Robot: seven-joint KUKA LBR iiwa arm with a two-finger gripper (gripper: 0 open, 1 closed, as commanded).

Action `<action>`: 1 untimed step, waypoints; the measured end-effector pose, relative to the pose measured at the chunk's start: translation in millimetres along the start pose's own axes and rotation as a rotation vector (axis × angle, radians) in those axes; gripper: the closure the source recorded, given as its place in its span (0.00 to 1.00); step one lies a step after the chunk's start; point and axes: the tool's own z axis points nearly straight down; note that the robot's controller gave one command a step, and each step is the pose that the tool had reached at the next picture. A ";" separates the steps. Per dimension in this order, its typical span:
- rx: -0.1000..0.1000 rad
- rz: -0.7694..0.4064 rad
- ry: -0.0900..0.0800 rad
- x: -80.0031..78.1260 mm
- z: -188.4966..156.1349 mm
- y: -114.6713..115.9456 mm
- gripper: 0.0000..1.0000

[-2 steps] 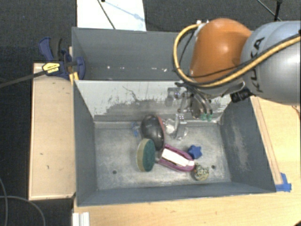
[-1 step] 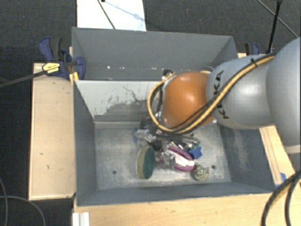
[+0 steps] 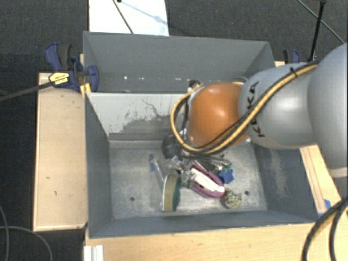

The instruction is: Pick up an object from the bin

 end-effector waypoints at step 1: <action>-0.002 0.022 0.002 2.3 3.6 25.2 1.00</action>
Offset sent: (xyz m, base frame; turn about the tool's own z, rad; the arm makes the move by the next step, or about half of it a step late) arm -0.0181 0.0160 -0.0041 0.0232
